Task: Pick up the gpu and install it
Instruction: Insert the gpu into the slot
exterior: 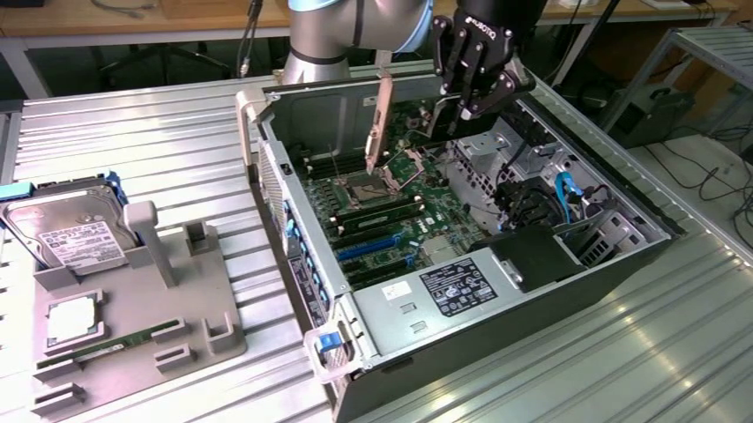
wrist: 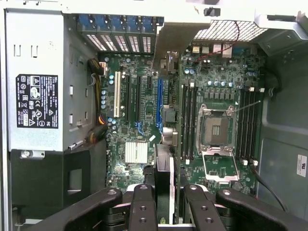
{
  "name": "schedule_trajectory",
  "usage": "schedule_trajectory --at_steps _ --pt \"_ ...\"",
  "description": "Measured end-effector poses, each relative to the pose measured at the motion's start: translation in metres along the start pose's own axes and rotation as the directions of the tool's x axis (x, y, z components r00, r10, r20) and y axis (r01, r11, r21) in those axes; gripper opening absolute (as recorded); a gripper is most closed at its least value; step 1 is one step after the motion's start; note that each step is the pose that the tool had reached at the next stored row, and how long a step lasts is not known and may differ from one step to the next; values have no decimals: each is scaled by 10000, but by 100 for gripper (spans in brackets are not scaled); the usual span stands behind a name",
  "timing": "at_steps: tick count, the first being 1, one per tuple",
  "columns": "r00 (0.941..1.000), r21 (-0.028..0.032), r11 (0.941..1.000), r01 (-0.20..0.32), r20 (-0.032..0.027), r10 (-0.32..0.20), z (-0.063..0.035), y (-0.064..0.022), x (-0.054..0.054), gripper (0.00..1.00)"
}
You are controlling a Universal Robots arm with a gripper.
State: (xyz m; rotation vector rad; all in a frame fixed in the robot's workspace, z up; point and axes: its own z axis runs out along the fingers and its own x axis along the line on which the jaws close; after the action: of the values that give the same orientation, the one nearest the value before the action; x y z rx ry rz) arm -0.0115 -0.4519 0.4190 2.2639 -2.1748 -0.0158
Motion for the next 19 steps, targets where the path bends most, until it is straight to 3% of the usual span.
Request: schedule_trajectory --at_steps 9,19 --pt "10000 40 10000 -1 -3 1 51 18 0 27" --pt "9997 75 9997 -235 1 235 100 110 -58 27"
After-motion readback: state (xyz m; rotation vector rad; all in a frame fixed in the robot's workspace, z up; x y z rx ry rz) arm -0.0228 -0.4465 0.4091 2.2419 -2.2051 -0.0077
